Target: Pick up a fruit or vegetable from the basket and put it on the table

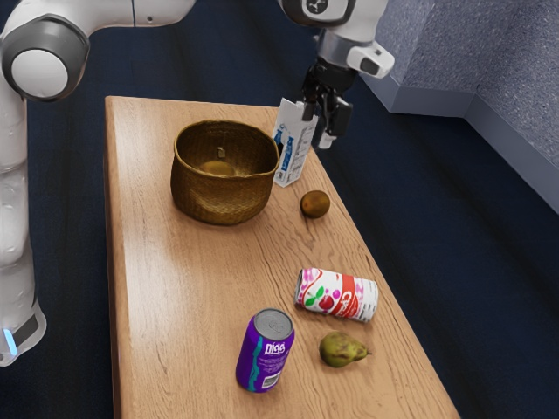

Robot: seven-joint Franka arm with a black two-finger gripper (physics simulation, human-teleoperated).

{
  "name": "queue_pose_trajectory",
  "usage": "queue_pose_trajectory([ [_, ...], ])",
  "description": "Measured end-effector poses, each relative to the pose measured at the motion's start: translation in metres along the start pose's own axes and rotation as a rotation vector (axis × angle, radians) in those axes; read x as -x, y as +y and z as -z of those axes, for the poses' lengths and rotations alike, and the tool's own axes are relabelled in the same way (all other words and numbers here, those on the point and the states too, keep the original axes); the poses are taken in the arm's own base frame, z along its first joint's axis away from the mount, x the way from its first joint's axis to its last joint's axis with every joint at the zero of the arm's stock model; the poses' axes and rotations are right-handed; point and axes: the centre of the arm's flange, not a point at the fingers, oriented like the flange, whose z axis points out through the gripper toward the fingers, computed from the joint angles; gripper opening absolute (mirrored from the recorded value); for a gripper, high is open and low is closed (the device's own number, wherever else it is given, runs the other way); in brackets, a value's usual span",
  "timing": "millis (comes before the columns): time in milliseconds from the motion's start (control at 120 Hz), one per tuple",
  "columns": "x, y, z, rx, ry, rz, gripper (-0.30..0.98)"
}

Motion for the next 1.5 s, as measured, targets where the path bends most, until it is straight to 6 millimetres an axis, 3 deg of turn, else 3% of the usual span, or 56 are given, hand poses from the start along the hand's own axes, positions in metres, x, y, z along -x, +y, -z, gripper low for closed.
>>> queue_pose_trajectory([
  [267, -0.006, -0.004, 0.007, 0.021, 0.067, 0.033, 0.69],
  [350, -0.003, -0.006, 0.03, 0.035, 0.116, 0.043, 0.69],
  [433, -0.002, -0.018, 0.04, 0.039, 0.14, 0.07, 0.69],
  [533, -0.002, -0.057, 0.046, 0.035, 0.156, 0.141, 0.69],
  [742, 0.012, -0.179, 0.042, 0.02, 0.156, 0.362, 0.69],
  [858, 0.021, -0.21, 0.042, 0.016, 0.152, 0.419, 0.69],
  [933, 0.025, -0.208, 0.029, 0.015, 0.125, 0.414, 0.69],
  [992, 0.043, -0.194, 0.01, 0.008, 0.091, 0.389, 0.69],
  [1083, 0.073, -0.136, -0.011, -0.043, 0.071, 0.269, 0.68],
  [1142, 0.09, -0.123, -0.023, -0.069, 0.074, 0.235, 0.68],
  [1275, 0.107, -0.129, -0.057, -0.095, 0.076, 0.23, 0.69],
  [1375, 0.111, -0.132, -0.088, -0.107, 0.063, 0.224, 0.69],
  [1500, 0.111, -0.14, -0.112, -0.114, 0.065, 0.233, 0.69],
])
